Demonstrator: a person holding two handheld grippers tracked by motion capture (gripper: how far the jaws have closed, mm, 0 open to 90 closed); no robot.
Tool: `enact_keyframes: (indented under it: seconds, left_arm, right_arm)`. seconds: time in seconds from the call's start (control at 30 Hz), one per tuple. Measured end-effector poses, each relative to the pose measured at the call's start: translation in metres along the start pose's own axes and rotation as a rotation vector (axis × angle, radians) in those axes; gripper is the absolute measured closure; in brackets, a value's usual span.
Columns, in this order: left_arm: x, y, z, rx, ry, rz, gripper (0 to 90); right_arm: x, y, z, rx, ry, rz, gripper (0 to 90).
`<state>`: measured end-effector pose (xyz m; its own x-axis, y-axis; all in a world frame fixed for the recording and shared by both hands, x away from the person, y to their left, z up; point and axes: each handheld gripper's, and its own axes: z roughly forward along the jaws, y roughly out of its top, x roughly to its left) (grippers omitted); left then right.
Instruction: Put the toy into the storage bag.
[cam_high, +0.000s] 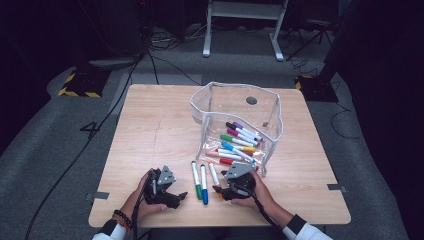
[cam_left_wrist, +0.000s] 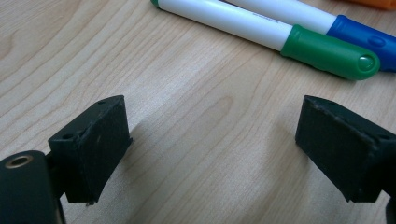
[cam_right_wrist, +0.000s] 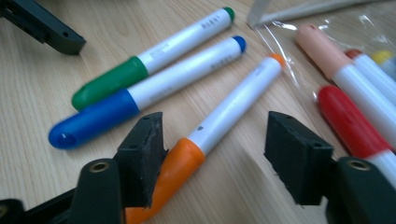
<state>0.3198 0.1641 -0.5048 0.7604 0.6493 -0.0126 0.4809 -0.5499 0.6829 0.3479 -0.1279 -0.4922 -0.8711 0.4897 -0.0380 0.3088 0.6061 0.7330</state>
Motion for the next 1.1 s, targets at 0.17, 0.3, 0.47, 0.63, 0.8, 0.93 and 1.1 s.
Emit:
enact_keyframes:
  seconds: [0.17,0.3,0.47,0.63,0.8,0.93,1.1]
  left_arm:
    - [0.0,0.0,0.0,0.0,0.0,-0.001,10.2]
    - [0.0,0.0,0.0,0.0,0.0,-0.001,10.1]
    - [0.0,0.0,0.0,0.0,0.0,-0.001,10.2]
    - [0.0,0.0,0.0,0.001,0.0,-0.001,10.1]
    - [0.0,0.0,0.0,0.0,0.0,-0.002,10.2]
    - [0.0,0.0,0.0,0.0,0.0,-0.002,10.2]
    - [0.0,0.0,0.0,0.001,0.002,-0.003,10.2]
  right_arm:
    - [-0.02,-0.017,-0.012,0.034,-0.013,0.046,61.3]
    - [-0.028,-0.028,-0.026,0.04,0.013,0.02,74.0]
    - [-0.032,-0.036,-0.036,0.045,0.019,0.001,74.9]
    - [-0.034,-0.034,-0.052,0.016,0.051,-0.033,74.9]
    - [-0.037,-0.027,-0.079,-0.04,0.063,-0.053,74.9]
    - [-0.039,-0.022,-0.09,-0.059,0.075,-0.055,75.0]
    - [-0.036,-0.007,-0.115,-0.088,0.072,-0.108,75.0]
